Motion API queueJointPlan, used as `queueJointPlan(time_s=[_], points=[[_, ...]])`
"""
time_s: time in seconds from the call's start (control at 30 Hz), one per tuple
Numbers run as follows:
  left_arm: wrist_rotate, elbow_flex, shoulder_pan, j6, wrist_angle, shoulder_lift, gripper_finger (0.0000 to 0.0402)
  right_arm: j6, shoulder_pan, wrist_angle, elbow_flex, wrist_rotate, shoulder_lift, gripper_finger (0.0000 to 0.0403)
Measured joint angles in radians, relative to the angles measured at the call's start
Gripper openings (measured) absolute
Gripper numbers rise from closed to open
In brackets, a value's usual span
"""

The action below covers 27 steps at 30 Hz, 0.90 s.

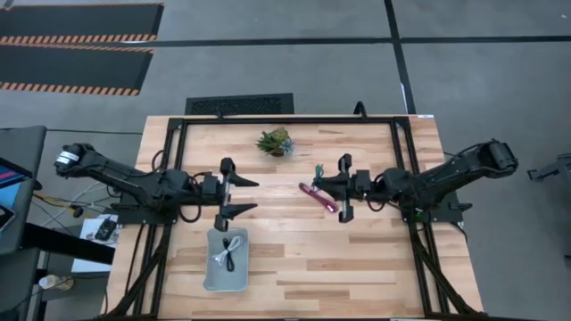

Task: Pick and place USB-C Cables
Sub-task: Put the blue USB cable into the gray bin

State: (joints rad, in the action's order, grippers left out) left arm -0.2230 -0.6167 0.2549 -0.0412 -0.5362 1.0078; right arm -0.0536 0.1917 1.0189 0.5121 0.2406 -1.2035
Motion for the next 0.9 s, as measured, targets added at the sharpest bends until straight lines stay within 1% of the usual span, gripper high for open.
queueJointPlan(time_s=[0.1, 0.23, 0.37, 0.5, 0.63, 0.77, 0.9], points=[[0.039, 0.0, -0.03, -0.029, -0.106, 0.081, 0.0247, 0.032, -0.01, 0.002, 0.0, -0.007, -0.028, 0.0021], [0.113, 0.001, -0.075, -0.026, -0.272, 0.19, 0.0247, 0.077, -0.008, 0.02, 0.0, -0.013, -0.09, 0.0019], [0.152, 0.0, -0.116, 0.025, -0.368, 0.271, 0.0247, 0.106, 0.0, 0.062, 0.001, -0.034, -0.149, 0.0016], [0.199, -0.001, -0.144, 0.083, -0.456, 0.356, 0.0247, 0.134, 0.006, 0.133, 0.001, -0.035, -0.215, 0.0026], [0.247, -0.02, -0.163, 0.134, -0.513, 0.448, 0.0247, 0.162, 0.007, 0.195, 0.012, -0.036, -0.283, 0.0025], [0.276, -0.047, -0.17, 0.171, -0.539, 0.521, 0.0247, 0.185, 0.007, 0.196, 0.047, -0.061, -0.34, 0.0022], [0.314, -0.083, -0.17, 0.181, -0.54, 0.568, 0.0247, 0.189, 0.007, 0.193, 0.084, -0.083, -0.388, 0.0028]])
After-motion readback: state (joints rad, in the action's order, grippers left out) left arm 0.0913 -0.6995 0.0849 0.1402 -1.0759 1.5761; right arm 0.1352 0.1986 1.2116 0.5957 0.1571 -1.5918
